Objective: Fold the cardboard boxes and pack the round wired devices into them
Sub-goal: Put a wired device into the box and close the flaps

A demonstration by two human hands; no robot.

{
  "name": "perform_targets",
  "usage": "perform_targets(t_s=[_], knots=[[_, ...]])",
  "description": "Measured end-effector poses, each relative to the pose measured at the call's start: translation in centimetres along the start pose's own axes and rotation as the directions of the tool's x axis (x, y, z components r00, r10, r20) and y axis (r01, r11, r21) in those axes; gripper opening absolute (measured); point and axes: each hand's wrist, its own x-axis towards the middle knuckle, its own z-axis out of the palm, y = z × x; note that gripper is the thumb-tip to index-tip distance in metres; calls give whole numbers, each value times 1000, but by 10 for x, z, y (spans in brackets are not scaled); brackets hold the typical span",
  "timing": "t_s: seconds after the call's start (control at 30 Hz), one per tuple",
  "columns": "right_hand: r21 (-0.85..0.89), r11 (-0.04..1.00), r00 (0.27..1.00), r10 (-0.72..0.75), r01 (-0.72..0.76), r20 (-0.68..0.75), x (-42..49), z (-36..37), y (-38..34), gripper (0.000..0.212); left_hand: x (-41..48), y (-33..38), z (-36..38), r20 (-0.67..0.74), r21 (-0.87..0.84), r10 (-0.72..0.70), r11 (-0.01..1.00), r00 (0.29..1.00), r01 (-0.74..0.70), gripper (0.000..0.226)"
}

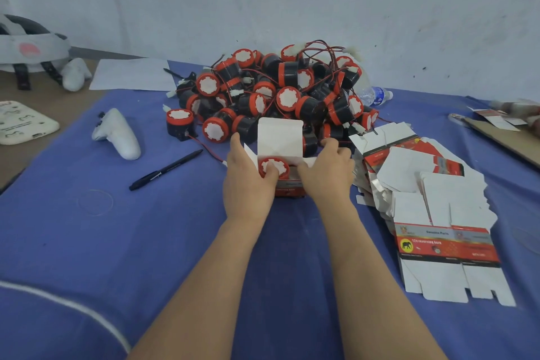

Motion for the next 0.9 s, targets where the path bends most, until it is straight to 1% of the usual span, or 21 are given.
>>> perform_targets(t_s=[0.03, 0.07, 0.13, 0.17, 0.23, 0.3, 0.33, 0.37, 0.43, 0.47, 0.53, 0.57, 0.6, 0.63, 0.7, 0.73, 0.77, 0.8, 0.83, 0.87, 0.9], knots=[[16, 1000, 1000, 25, -25, 8, 1, 1, 0, 56, -1, 1, 0, -2, 3, 7, 1000, 1000, -7, 76], [61, 997, 999, 36, -36, 4, 1, 2, 0, 55, -1, 2, 1, -4, 4, 14, 1000, 1000, -14, 76], [174, 985, 999, 13, -6, -40, 0, 4, -2, 40, -3, 4, 1, -13, -1, 49, 999, 999, -49, 75], [209, 977, 997, -25, 39, -67, -3, 5, -4, 32, -3, 5, 1, -18, -3, 78, 997, 997, -78, 73], [224, 958, 983, -161, 177, -85, -7, 6, -6, 25, -3, 5, 0, -17, -5, 131, 991, 991, -131, 66], [207, 929, 951, -307, 308, -36, -10, 6, -6, 18, -4, 4, -1, 9, 5, 162, 987, 987, -162, 48], [208, 916, 936, -351, 343, 1, -11, 5, -5, 17, -4, 3, -1, 25, 23, 174, 984, 984, -175, 36], [224, 907, 927, -374, 358, 32, -10, 4, -2, 21, -3, 1, -1, 40, 42, 183, 982, 982, -184, 28], [289, 898, 931, -360, 332, 51, -6, 0, 4, 34, 0, -3, 0, 73, 22, 190, 981, 979, -192, 23], [318, 893, 936, -349, 318, 45, -4, 0, 8, 34, 2, -4, 1, 80, -25, 165, 986, 983, -163, 25], [367, 886, 943, -327, 283, 62, 1, 3, 13, 22, 7, -5, 1, 79, -161, 67, 985, 995, -54, 26], [388, 889, 950, -299, 242, 94, 2, 5, 15, 15, 9, -7, 0, 83, -191, 39, 981, 996, -22, 22], [404, 895, 956, -262, 190, 130, 2, 6, 17, 19, 9, -7, -1, 98, -194, 24, 981, 995, -5, 25], [442, 887, 957, -234, 138, 171, 2, 6, 19, 33, 10, -8, -1, 117, -197, 16, 980, 993, 7, 38], [599, 800, 944, -227, 41, 239, 2, 5, 22, 68, 13, -10, -2, 170, -282, -20, 957, 985, 68, 62], [661, 750, 935, -239, 6, 262, 1, 4, 23, 79, 14, -10, -2, 197, -338, -42, 935, 980, 108, 63], [693, 721, 928, -255, -6, 273, 0, 3, 24, 82, 15, -11, -3, 223, -388, -57, 911, 973, 142, 57], [699, 715, 925, -271, 8, 266, 0, 4, 24, 75, 16, -11, -4, 235, -428, -61, 890, 970, 159, 47], [673, 738, 925, -289, 52, 245, 0, 4, 23, 61, 17, -11, -5, 229, -445, -54, 882, 972, 154, 40], [627, 772, 925, -308, 106, 223, -1, 4, 21, 46, 17, -11, -5, 214, -442, -45, 886, 976, 138, 40], [577, 802, 916, -334, 153, 222, -1, 3, 21, 37, 17, -12, -6, 207, -436, -50, 890, 977, 137, 41]])
